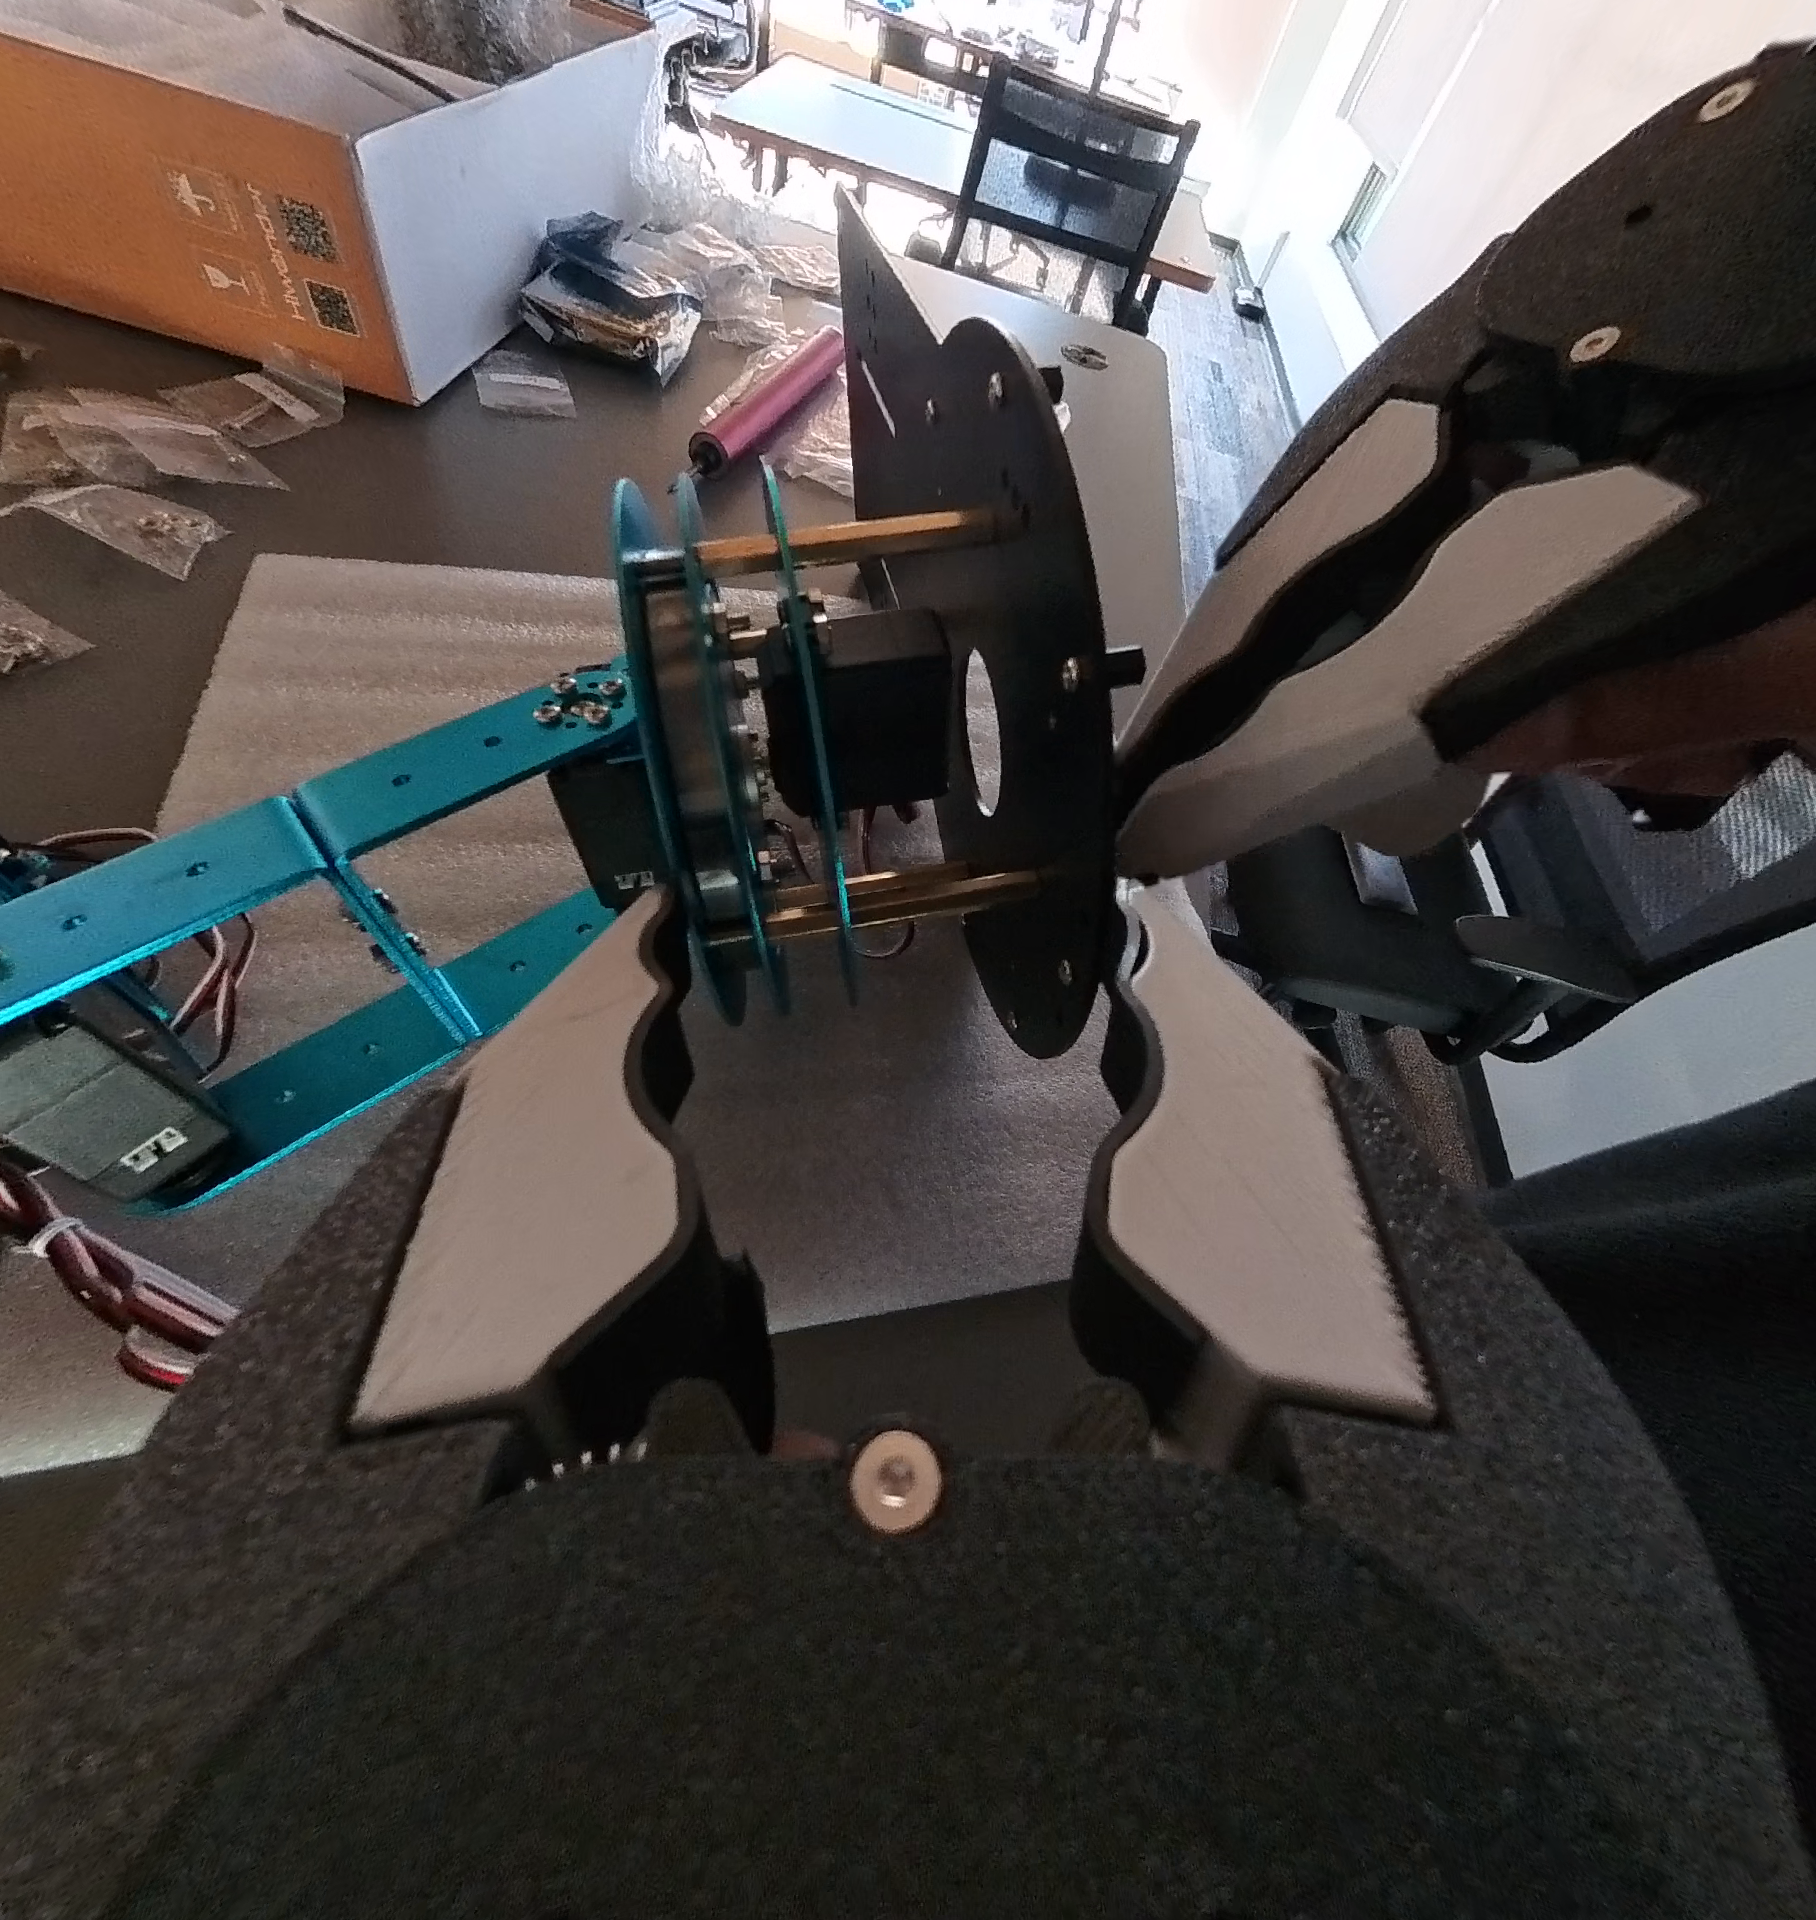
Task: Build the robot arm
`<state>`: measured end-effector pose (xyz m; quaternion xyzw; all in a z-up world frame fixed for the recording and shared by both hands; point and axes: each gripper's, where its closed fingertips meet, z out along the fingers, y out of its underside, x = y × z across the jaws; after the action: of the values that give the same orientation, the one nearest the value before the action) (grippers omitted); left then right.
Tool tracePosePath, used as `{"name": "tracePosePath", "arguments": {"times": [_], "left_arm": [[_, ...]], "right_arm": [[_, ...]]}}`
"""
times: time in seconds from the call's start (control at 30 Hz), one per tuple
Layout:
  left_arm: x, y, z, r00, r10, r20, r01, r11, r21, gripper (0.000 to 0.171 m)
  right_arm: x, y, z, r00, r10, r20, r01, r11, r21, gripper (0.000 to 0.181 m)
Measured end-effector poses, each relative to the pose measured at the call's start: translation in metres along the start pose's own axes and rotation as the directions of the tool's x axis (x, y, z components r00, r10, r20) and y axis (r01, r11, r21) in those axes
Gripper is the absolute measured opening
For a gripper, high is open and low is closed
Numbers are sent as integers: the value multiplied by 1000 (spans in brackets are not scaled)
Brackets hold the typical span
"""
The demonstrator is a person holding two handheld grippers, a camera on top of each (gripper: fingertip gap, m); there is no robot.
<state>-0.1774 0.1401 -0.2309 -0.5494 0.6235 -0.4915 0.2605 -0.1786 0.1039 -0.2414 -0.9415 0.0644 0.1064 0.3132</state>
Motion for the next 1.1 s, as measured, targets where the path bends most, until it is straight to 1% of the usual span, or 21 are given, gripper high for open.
{"name": "tracePosePath", "arguments": {"times": [0.07, 0.2, 0.3, 0.37, 0.43, 0.5, 0.57, 0.63, 0.7, 0.8, 0.97, 1.1], "left_arm": [[0, 0, 0, 1000, -1, 0, 1, 1000, 2, 79], [0, 0, 0, 1000, -1, -1, 1, 1000, 2, 79], [0, 0, 0, 1000, -3, -1, 3, 1000, 6, 79], [0, 0, 0, 1000, -4, -1, 4, 1000, 9, 79], [0, 0, 0, 1000, -5, -1, 5, 1000, 11, 79], [0, 0, 0, 1000, -5, -2, 5, 1000, 15, 79], [0, 0, 0, 1000, -6, -1, 6, 1000, 17, 79], [0, 0, 0, 1000, -7, 0, 7, 1000, 20, 79], [0, -1, 0, 1000, -11, 1, 11, 1000, 24, 79], [0, 0, 0, 1000, -11, 4, 11, 1000, 24, 79], [0, -1, 0, 1000, -10, 4, 10, 1000, 27, 79], [0, 0, 0, 1000, -7, 3, 7, 1000, 25, 79]], "right_arm": [[-3, -2, 0, 1000, -3, 15, 3, 1000, 8, 5], [-3, -2, 1, 1000, -13, -1, 13, 1000, -15, 6], [-3, -2, 1, 1000, 15, 1, -15, 999, -42, 6], [-3, -2, 1, 997, 70, 22, -68, 995, -66, 5], [-4, -2, 2, 981, 171, 91, -163, 983, -89, 5], [-5, -2, 1, 928, 314, 201, -295, 948, -116, 5], [-5, -3, 0, 847, 434, 306, -406, 901, -155, 5], [-6, -3, 1, 769, 514, 380, -476, 857, -195, 5], [-6, -3, 1, 728, 543, 419, -501, 838, -216, 5], [-6, -3, 1, 727, 540, 424, -498, 840, -215, 5], [-2, -7, 2, 712, 556, 428, -536, 825, -179, 5], [16, -9, -4, 755, 534, 381, -537, 837, -109, 5]]}}
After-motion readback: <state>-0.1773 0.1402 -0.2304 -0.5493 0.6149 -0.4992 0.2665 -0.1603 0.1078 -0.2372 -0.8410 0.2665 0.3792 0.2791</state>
